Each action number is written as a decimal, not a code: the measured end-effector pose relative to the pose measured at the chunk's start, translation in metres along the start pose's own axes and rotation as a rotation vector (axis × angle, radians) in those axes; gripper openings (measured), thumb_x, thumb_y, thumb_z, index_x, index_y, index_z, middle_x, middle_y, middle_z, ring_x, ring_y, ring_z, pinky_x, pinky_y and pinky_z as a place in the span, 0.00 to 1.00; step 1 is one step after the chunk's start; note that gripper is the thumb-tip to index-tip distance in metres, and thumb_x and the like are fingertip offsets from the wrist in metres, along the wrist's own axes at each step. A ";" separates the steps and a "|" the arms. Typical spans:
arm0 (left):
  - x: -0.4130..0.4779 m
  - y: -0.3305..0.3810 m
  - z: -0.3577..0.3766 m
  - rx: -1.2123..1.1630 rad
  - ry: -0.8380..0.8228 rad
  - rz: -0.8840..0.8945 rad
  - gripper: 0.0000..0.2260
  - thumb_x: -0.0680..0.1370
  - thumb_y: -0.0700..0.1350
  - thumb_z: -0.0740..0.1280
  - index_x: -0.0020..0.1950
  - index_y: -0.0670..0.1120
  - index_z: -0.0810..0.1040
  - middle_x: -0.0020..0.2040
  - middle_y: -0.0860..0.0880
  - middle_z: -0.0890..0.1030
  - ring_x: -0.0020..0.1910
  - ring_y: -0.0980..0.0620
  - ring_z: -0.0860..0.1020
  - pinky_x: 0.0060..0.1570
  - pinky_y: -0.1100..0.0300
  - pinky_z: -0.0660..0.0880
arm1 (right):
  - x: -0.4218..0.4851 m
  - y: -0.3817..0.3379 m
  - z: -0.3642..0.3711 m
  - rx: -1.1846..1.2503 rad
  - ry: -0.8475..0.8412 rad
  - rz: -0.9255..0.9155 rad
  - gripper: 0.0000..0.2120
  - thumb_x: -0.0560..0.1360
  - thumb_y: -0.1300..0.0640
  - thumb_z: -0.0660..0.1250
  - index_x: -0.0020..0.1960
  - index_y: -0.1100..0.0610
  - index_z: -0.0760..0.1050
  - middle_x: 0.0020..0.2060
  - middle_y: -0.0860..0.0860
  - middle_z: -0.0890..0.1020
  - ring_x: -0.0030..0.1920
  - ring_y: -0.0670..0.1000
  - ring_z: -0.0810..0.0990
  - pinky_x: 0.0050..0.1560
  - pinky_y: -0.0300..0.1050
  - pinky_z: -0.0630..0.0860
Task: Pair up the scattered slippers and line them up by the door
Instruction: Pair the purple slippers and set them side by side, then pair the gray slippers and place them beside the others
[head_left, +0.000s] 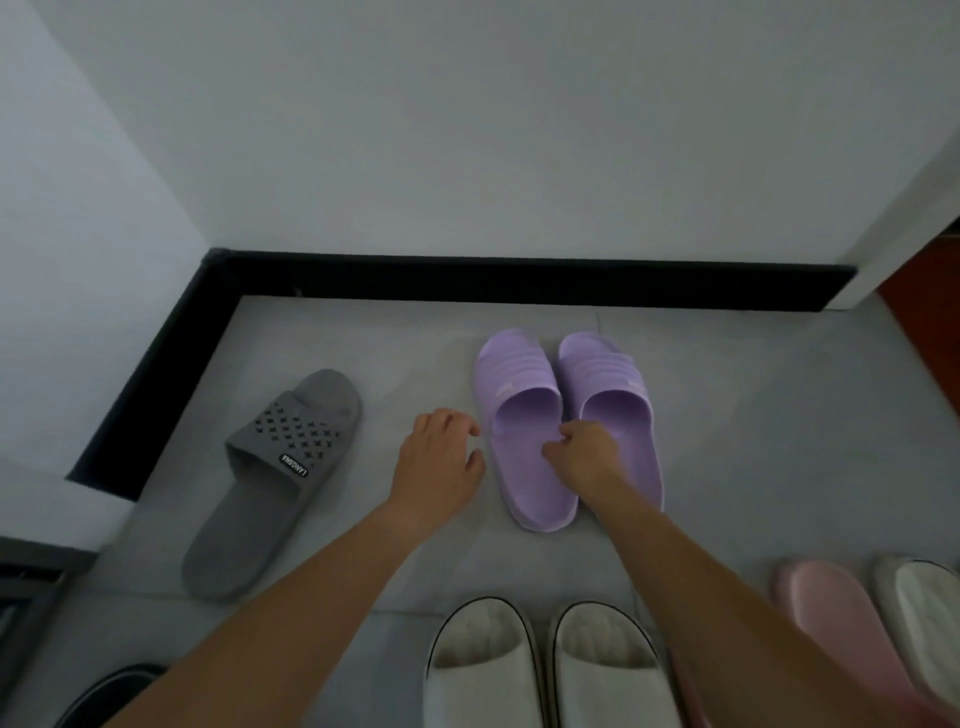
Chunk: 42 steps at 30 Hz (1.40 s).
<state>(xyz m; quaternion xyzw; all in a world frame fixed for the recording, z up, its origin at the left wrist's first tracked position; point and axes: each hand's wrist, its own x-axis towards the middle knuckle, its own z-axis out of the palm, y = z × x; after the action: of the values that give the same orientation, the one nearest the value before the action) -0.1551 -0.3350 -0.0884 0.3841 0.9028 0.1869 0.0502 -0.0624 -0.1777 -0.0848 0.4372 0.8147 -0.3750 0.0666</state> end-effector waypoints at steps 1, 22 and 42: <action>0.001 0.001 0.001 -0.002 -0.023 0.013 0.13 0.74 0.45 0.65 0.58 0.45 0.75 0.58 0.45 0.75 0.58 0.44 0.70 0.56 0.53 0.69 | -0.003 -0.002 0.003 -0.007 0.005 -0.017 0.19 0.74 0.56 0.65 0.63 0.60 0.74 0.61 0.56 0.78 0.63 0.58 0.75 0.60 0.45 0.69; -0.038 -0.110 -0.044 -0.935 0.385 -0.878 0.08 0.78 0.38 0.60 0.39 0.41 0.68 0.36 0.47 0.71 0.38 0.49 0.69 0.38 0.56 0.65 | -0.057 -0.126 0.124 -0.038 -0.302 -0.422 0.25 0.73 0.53 0.67 0.69 0.52 0.69 0.56 0.54 0.78 0.55 0.52 0.77 0.50 0.37 0.68; 0.027 0.173 -0.019 -1.156 -0.210 -0.231 0.10 0.77 0.40 0.65 0.58 0.43 0.72 0.51 0.44 0.80 0.49 0.51 0.80 0.46 0.58 0.78 | -0.050 0.042 -0.160 0.026 0.085 -0.217 0.16 0.68 0.53 0.74 0.50 0.57 0.72 0.41 0.53 0.77 0.42 0.52 0.77 0.43 0.49 0.76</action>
<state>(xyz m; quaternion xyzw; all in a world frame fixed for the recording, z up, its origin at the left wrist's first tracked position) -0.0621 -0.2119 -0.0044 0.2103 0.6809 0.6021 0.3600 0.0350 -0.0893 0.0272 0.3627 0.8543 -0.3719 -0.0148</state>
